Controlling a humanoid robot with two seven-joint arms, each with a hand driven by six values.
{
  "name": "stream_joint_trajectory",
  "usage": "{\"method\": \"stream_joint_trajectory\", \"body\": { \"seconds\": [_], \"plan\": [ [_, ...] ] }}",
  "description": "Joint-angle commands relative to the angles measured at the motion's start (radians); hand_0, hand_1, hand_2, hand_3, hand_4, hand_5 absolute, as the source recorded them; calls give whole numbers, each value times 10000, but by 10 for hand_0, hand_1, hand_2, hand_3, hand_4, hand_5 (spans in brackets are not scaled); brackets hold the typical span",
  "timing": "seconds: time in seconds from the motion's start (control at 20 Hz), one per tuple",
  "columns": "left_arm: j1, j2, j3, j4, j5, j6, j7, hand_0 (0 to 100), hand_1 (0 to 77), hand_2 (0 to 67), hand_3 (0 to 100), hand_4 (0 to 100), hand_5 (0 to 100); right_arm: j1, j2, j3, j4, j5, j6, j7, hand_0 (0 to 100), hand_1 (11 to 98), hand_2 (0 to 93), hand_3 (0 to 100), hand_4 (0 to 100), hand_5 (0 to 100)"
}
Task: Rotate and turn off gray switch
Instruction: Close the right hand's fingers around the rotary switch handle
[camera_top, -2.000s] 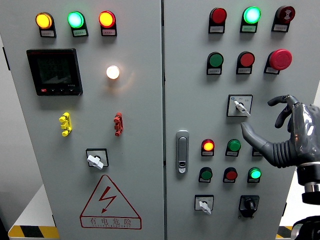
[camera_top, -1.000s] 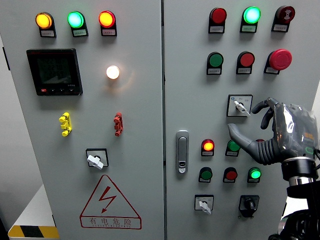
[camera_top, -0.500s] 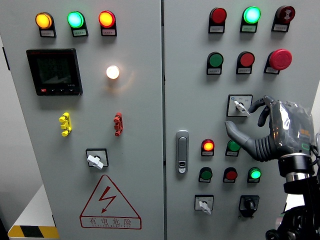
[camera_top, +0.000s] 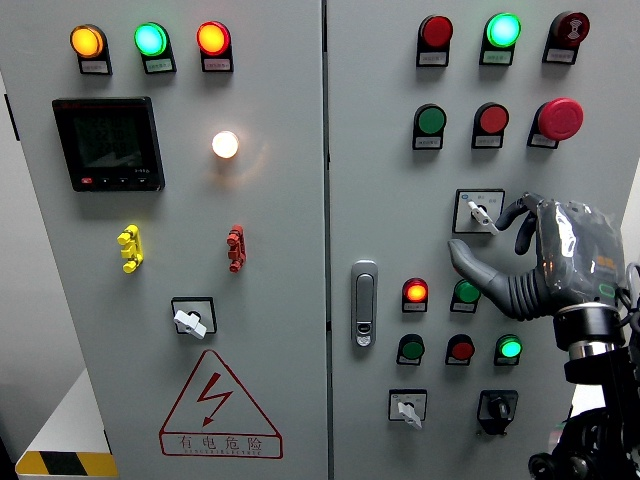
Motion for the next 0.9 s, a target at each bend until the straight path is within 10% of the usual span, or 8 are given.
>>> {"method": "stream_joint_trajectory", "body": {
  "seconds": [0.0,0.85],
  "plan": [
    [0,0,0,0,3,6,1,0,0,101,207,121,127,55,1,-12,-68,-35,14,1,77,378,626,893,928,956],
    [0,0,0,0,-12,6,-14,0,0,101,207,121,127,270,-15,3,-299,-127,-1,16,354,328,668,920,926,954]
  ]
}}
